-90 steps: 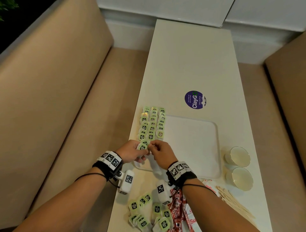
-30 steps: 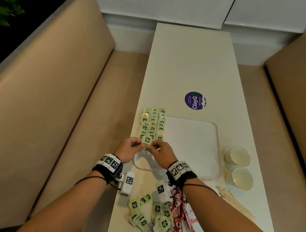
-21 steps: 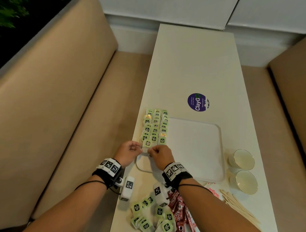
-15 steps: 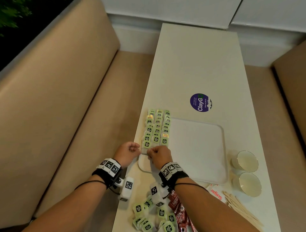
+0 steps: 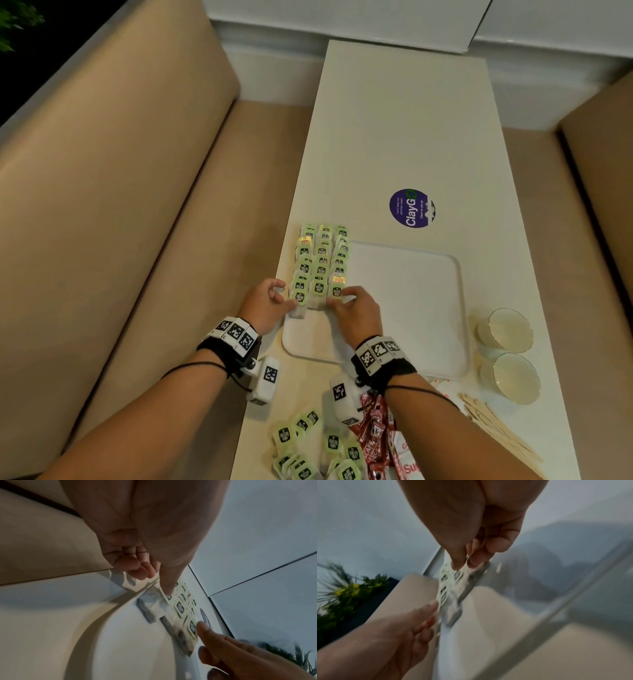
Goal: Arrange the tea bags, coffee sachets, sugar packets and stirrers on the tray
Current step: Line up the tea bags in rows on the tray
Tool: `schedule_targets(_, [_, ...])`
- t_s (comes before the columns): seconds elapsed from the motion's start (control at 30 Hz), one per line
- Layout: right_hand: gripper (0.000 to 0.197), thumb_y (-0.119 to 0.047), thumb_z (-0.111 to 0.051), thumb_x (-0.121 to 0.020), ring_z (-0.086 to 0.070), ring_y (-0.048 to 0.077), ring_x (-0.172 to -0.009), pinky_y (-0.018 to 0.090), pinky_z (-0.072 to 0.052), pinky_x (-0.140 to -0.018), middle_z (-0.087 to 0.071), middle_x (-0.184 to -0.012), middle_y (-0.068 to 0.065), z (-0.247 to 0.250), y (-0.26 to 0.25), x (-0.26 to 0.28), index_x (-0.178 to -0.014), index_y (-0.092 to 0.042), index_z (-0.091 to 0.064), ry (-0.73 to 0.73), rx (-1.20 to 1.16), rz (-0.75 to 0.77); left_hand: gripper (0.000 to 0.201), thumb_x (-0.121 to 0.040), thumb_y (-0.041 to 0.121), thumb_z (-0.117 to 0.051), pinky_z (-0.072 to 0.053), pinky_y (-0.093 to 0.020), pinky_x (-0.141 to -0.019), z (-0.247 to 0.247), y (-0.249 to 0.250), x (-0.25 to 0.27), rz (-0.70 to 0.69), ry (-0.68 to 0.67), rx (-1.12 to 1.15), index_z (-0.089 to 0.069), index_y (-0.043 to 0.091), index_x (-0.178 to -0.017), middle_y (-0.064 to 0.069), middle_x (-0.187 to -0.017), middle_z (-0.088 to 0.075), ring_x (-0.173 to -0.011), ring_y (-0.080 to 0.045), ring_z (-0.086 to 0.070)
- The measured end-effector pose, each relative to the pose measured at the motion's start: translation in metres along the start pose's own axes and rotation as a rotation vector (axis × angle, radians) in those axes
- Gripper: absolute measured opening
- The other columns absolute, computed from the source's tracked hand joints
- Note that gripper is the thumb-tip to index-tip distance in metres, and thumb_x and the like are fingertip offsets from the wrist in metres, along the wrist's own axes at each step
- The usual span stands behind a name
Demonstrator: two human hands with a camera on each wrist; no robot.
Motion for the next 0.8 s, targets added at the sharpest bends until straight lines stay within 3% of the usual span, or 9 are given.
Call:
schedule_targets(0.07, [0.054, -0.039, -0.075, -0.088, -0.065, 0.02, -0.096, 0.031, -0.048, -0.086, -0.071, -0.098, 0.002, 0.013, 0.005, -0.006, -0.133, -0.016, -0.057, 0.016, -0.016, -0.011, 0.042, -0.081, 0.024, -0.084, -0.043, -0.024, -0.067, -0.002, 0.002, -0.003, 0.001, -0.014, -0.012, -0.057, 0.022, -0.114, 0.001, -0.073, -0.054, -0.069, -0.013, -0.053])
schedule_targets(0.13, [0.062, -0.04, -0.074, -0.088, -0.065, 0.019, -0.097, 0.033, -0.049, -0.091, -0.071, -0.093, -0.001, 0.017, 0.009, -0.01, -0.142, -0.017, -0.053, -0.014, 0.016, 0.001, 0.047, -0.08, 0.025, -0.085, -0.043, -0.025, -0.066, -0.005, 0.002, -0.005, -0.01, -0.016, -0.022, -0.059, 0.023, -0.119, 0.002, -0.072, -0.053, -0.067, -0.013, -0.051])
schedule_targets(0.2, [0.055, -0.04, -0.074, -0.086, -0.067, 0.016, -0.089, 0.033, -0.052, -0.086, -0.071, -0.084, -0.005, 0.015, 0.009, -0.01, -0.137, -0.023, -0.061, -0.048, 0.036, 0.036, 0.052, -0.08, 0.023, -0.085, -0.046, -0.026, -0.07, -0.008, 0.002, -0.007, -0.023, -0.012, -0.017, -0.061, 0.021, -0.126, 0.002, -0.071, -0.052, -0.067, -0.013, -0.051])
schedule_targets(0.27, [0.032, -0.036, -0.072, -0.087, -0.062, 0.01, -0.068, 0.029, -0.049, -0.069, -0.064, -0.066, -0.009, 0.012, 0.008, -0.009, -0.119, -0.032, -0.07, -0.053, 0.048, 0.098, 0.056, -0.081, 0.017, -0.084, -0.046, -0.023, -0.071, -0.011, 0.003, -0.01, -0.029, -0.011, 0.007, -0.06, 0.017, -0.132, 0.003, -0.07, -0.051, -0.066, -0.012, -0.051])
schedule_targets(0.33, [0.022, -0.033, -0.071, -0.088, -0.056, 0.009, -0.06, 0.027, -0.044, -0.061, -0.059, -0.061, -0.009, 0.01, 0.005, -0.01, -0.11, -0.034, -0.073, -0.06, 0.065, 0.135, 0.059, -0.082, 0.011, -0.082, -0.045, -0.018, -0.069, -0.013, 0.005, -0.013, -0.038, -0.007, 0.018, -0.058, 0.015, -0.136, 0.004, -0.067, -0.049, -0.063, -0.01, -0.049])
schedule_targets(0.43, [0.021, -0.031, -0.07, -0.089, -0.055, 0.007, -0.062, 0.025, -0.042, -0.059, -0.059, -0.064, -0.012, 0.007, 0.004, -0.014, -0.11, -0.034, -0.073, -0.061, 0.077, 0.148, 0.065, -0.083, 0.007, -0.08, -0.044, -0.013, -0.069, -0.013, 0.005, -0.015, -0.062, -0.007, 0.024, -0.054, 0.014, -0.142, 0.005, -0.065, -0.048, -0.064, -0.01, -0.047])
schedule_targets(0.53, [0.023, -0.031, -0.07, -0.089, -0.055, 0.004, -0.065, 0.023, -0.04, -0.059, -0.06, -0.068, -0.013, 0.005, 0.005, -0.017, -0.113, -0.033, -0.072, -0.065, 0.092, 0.152, 0.07, -0.082, 0.007, -0.08, -0.044, -0.016, -0.074, -0.015, 0.003, -0.018, -0.068, -0.007, 0.028, -0.051, 0.014, -0.145, 0.004, -0.066, -0.049, -0.065, -0.01, -0.047])
schedule_targets(0.67, [0.03, -0.038, -0.071, -0.088, -0.059, 0.002, -0.067, 0.023, -0.044, -0.062, -0.063, -0.071, -0.015, 0.005, 0.008, -0.022, -0.118, -0.033, -0.069, -0.06, 0.088, 0.137, 0.07, -0.083, 0.006, -0.08, -0.044, -0.012, -0.073, -0.016, 0.004, -0.021, -0.071, -0.014, 0.043, -0.05, 0.014, -0.146, 0.003, -0.068, -0.049, -0.068, -0.012, -0.048])
schedule_targets(0.8, [0.059, -0.061, -0.062, -0.082, -0.067, 0.006, -0.079, 0.028, -0.054, -0.074, -0.073, -0.093, -0.011, 0.009, 0.007, -0.035, -0.135, -0.034, -0.055, -0.045, 0.063, 0.102, 0.07, -0.083, 0.007, -0.08, -0.045, -0.01, -0.071, -0.016, 0.003, -0.022, -0.072, -0.016, 0.054, -0.05, 0.016, -0.146, 0.002, -0.07, -0.051, -0.07, -0.012, -0.05])
Point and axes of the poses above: each hand's wrist, its own x-axis away from the middle knuckle, its own z-axis out of the back of the hand, y = z × x, the point moved 1 cm from there along -x, towards the middle knuckle
